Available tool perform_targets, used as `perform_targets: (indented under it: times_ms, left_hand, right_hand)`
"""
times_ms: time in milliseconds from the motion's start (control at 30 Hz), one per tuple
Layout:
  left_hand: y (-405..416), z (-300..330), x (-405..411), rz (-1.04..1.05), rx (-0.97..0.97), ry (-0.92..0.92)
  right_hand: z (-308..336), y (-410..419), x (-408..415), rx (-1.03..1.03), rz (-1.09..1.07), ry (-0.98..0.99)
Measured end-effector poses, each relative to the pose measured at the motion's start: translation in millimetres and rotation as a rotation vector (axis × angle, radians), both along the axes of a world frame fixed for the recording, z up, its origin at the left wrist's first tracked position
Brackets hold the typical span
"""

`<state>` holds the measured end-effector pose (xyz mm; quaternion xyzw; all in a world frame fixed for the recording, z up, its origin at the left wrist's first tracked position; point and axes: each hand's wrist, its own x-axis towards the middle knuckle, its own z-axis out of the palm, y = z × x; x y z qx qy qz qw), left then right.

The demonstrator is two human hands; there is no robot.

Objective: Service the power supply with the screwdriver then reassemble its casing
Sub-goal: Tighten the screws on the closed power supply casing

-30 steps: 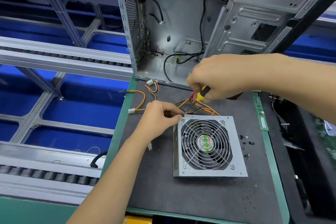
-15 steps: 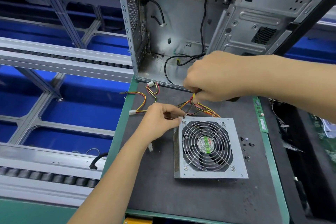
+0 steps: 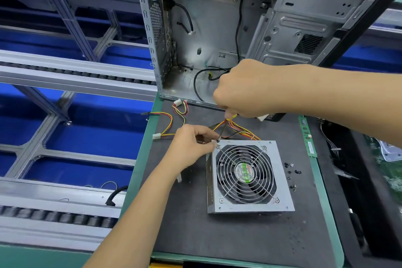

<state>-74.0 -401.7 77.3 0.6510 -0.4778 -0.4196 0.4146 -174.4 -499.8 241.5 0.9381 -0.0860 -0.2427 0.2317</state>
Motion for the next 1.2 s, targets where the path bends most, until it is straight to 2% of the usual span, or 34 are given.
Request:
perform_targets:
  times_ms: [233, 333, 467, 533, 600, 667, 767, 833, 933, 1000, 1067, 1133, 1200]
  left_hand:
    - [-2, -1, -4, 0.038, -0.013, 0.025]
    - [-1, -3, -7, 0.097, 0.020, 0.168]
    - [4, -9, -15, 0.165, 0.082, 0.503]
    - [5, -12, -16, 0.176, 0.068, 0.510]
    - [5, -13, -15, 0.160, 0.054, 0.503]
    - [5, -13, -13, 0.143, 0.058, 0.507]
    - [4, -13, -12, 0.141, 0.051, 0.505]
    - [2, -13, -14, 0.149, 0.046, 0.496]
    - [1, -12, -14, 0.149, 0.043, 0.509]
    - [1, -12, -14, 0.139, 0.040, 0.504]
    - [2, -11, -14, 0.135, 0.041, 0.488]
    - [2, -12, -11, 0.136, 0.051, 0.486]
    - [1, -13, -7, 0.121, 0.065, 0.473]
  right_hand:
    - [-6, 5, -1, 0.013, -0.053, 0.108]
    - [-6, 9, -6, -0.056, 0.078, 0.164]
    - [1, 5, -16, -0.090, 0.493, 0.143]
    - [8, 0, -11, -0.080, 0.609, 0.131]
    - [7, -3, -4, -0.115, 0.629, 0.141]
    - [7, -1, 1, -0.113, 0.506, 0.213]
    - [8, 4, 4, -0.013, 0.159, 0.204]
    - [7, 4, 7, 0.176, -0.208, 0.224]
    - [-3, -5, 19, 0.531, -0.964, 0.261]
    - [-2, -13, 25, 0.662, -1.275, 0.302]
    - [2, -19, 25, 0.690, -1.260, 0.322]
    - [5, -18, 21, 0.608, -0.986, 0.343]
    - [6, -14, 13, 0.456, -0.606, 0.356]
